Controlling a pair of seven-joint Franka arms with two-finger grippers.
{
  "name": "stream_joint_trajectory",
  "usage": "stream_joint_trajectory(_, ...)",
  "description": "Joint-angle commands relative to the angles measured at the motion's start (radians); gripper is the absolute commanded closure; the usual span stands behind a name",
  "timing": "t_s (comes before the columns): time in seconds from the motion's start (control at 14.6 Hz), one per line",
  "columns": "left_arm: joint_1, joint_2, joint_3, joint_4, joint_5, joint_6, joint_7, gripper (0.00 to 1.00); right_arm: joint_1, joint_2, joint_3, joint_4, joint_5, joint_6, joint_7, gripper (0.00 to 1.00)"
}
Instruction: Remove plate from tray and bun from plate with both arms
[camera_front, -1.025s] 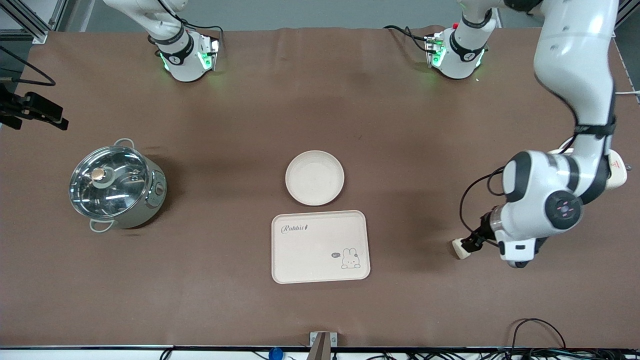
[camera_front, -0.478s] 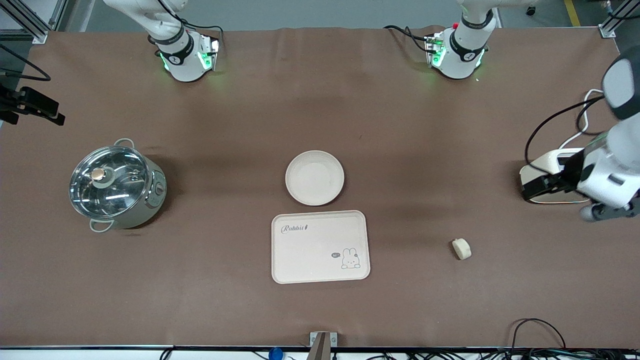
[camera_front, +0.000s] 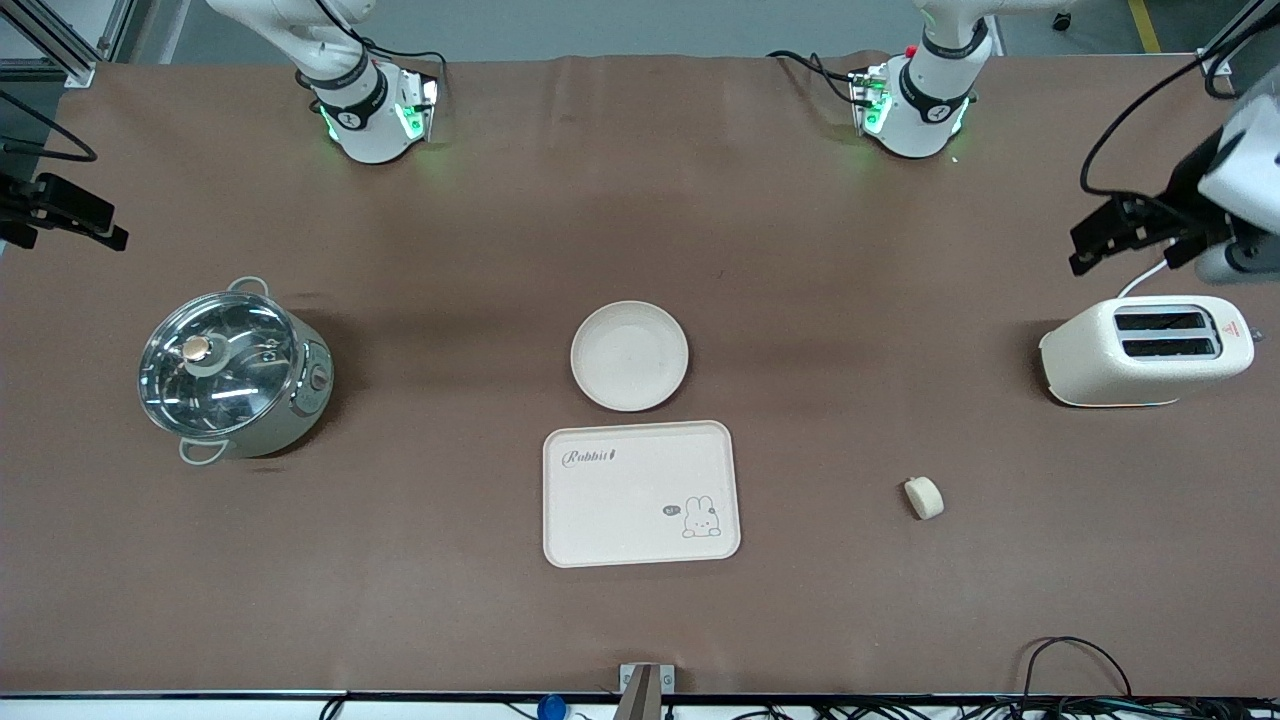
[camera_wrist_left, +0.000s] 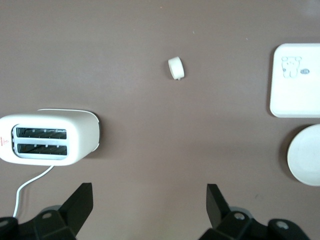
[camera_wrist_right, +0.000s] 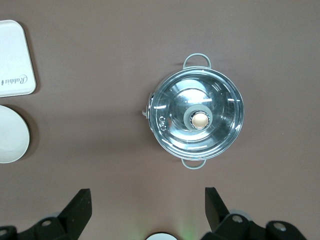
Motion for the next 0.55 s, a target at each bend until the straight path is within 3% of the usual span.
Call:
stream_joint_trajectory(0.0,-0.027,-0.131,0.012,-0.15,-0.015,0.01,0.047,0.0,0.003,-0.024,-0.007,-0.023,0.015,-0.002,-0.006,0.0)
stream_joint_trajectory(0.2,-0.045,-0.179,0.03,-0.203,-0.015,0.005,0.052,0.0,0.005,-0.024,-0.007,-0.023,0.015,-0.002,-0.006,0.0)
stream_joint_trajectory(0.48,-0.041,-0.127,0.032,-0.117,-0.004,-0.052,0.041,0.0,0.005,-0.024,-0.007,-0.023,0.015,-0.002,-0.006,0.0)
